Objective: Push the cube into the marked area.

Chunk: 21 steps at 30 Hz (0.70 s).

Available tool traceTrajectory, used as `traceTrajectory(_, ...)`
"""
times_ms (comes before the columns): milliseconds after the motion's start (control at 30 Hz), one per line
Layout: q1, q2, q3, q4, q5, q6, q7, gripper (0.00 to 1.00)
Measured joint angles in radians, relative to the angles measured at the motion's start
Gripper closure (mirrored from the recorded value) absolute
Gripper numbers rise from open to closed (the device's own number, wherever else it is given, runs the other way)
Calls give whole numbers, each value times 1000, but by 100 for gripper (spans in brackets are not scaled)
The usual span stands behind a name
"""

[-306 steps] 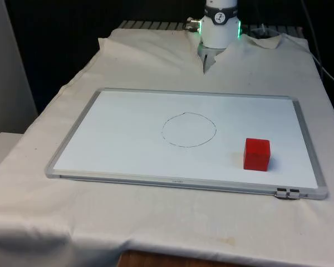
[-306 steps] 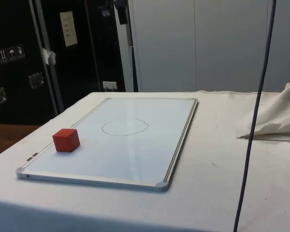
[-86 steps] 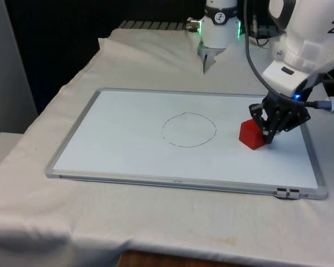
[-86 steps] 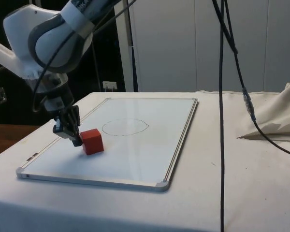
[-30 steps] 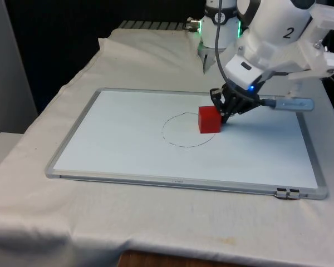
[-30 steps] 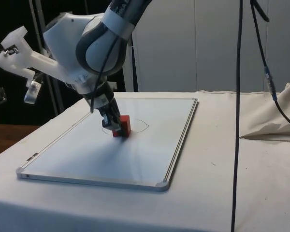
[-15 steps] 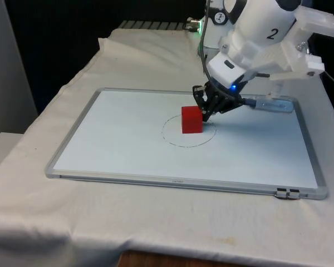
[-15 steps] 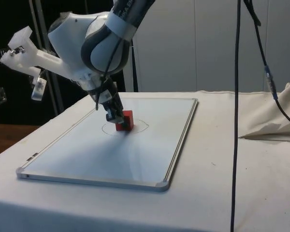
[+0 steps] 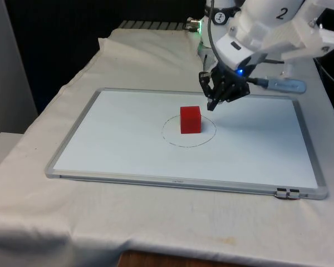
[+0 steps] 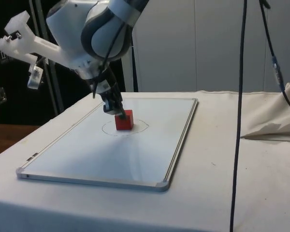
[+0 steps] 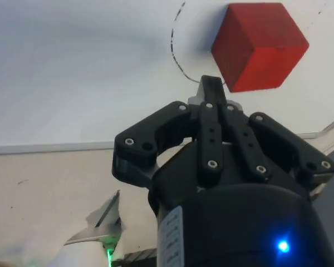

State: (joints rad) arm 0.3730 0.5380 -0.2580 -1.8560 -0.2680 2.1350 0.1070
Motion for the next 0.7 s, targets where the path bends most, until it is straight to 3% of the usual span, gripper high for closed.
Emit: traceTrajectory(700,-1,-57,40,-22,32,20,67,100)
